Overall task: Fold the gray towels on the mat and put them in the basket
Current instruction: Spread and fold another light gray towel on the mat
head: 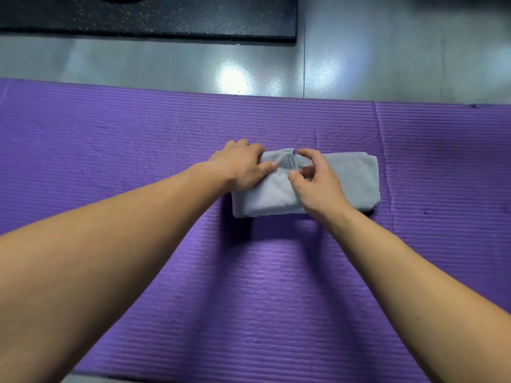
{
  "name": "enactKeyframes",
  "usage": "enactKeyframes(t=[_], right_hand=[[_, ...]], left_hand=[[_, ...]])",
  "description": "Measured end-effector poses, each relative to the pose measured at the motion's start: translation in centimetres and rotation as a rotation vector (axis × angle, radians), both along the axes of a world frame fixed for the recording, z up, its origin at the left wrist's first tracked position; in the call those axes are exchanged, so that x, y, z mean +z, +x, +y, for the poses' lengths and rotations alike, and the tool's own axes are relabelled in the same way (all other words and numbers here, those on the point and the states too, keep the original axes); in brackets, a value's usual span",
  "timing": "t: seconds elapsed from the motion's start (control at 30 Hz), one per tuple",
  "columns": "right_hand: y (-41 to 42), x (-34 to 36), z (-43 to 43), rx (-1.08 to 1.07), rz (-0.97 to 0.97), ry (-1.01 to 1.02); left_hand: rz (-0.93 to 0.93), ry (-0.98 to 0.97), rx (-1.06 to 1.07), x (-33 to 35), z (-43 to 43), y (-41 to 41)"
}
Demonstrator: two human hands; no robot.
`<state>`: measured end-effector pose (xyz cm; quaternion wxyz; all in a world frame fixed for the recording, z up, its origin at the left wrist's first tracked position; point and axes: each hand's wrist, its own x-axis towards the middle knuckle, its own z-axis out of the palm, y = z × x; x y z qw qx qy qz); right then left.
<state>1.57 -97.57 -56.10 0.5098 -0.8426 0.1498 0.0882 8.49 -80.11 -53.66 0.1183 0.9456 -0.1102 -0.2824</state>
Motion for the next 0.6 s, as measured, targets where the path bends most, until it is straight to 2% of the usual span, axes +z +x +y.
enactKeyframes(t=[0.07,0.17,0.3,0.4,0.47,0.6], right_hand=[[-0.4,0.1,-0.2,0.071,0.006,-0.008],[-1.9,0.0,-0.5,0.231,-0.050,-0.126],[-5.5,0.0,-1.0,0.347,-0.304,-0.378],[-8.3,1.3,-1.5,0.539,-0.433,-0.377],[-9.6,1.6,-1.7,0.681,-0.374,-0.336],[-9.4,2.0,-2.8,0.731,-0.156,-0.265]], left_hand=[[0.048,-0.018,0.079,0.1,0.2,-1.6],[0.162,-0.027,0.206,0.2,0.4,-5.9],[0.256,-0.114,0.396,-0.8,0.4,-12.2],[0.355,-0.210,0.501,-1.3,0.7,-14.1],[0.430,-0.302,0.579,-0.8,1.0,-14.2],[0.600,-0.483,0.746,0.8,1.0,-13.0]])
